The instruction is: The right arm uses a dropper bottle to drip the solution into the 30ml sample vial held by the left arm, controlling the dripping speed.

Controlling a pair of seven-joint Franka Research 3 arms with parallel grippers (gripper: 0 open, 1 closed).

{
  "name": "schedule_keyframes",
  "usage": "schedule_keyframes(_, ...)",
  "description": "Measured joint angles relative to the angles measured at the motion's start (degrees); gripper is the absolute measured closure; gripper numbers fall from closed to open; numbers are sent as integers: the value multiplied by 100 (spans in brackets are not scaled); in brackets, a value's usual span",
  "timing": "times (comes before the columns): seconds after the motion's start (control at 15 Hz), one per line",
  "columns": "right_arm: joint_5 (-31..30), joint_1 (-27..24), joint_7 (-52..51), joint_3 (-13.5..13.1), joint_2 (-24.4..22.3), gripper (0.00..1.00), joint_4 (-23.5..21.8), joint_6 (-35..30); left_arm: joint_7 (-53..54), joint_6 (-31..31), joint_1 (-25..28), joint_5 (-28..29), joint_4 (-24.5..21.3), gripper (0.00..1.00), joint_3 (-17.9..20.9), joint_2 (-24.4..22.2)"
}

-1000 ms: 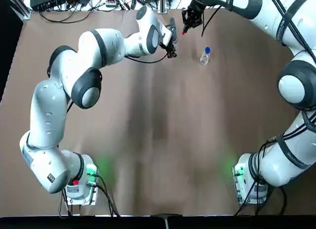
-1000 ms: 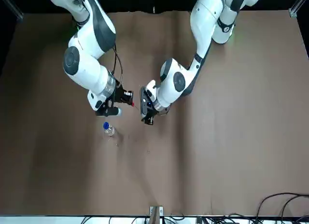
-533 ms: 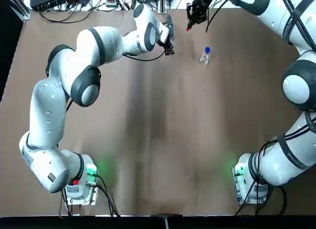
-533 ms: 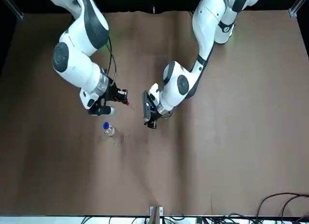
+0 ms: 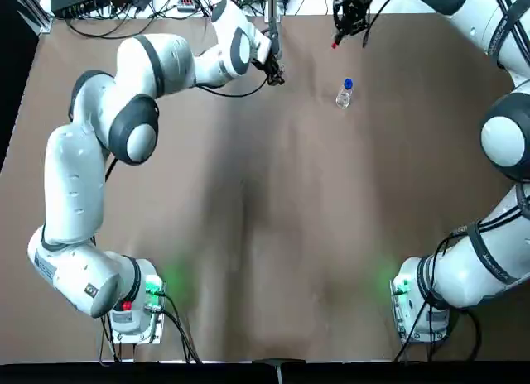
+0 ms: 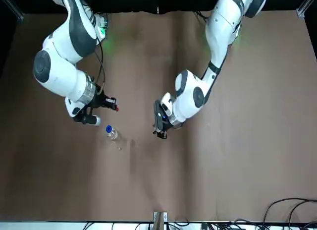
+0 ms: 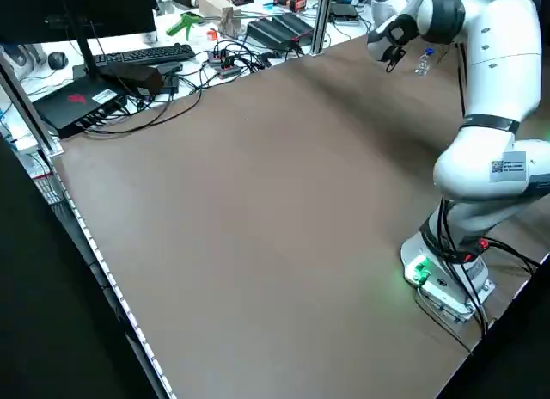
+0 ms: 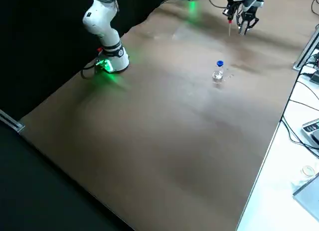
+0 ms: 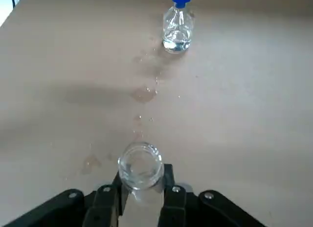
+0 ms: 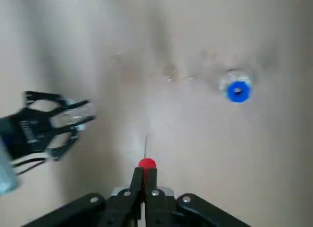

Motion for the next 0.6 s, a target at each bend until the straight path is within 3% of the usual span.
schedule_keyframes(0.6,-829,-515,-19,-15,9,96,-29,-215,1985,-1349,1503,-109,-33,69,-317,31)
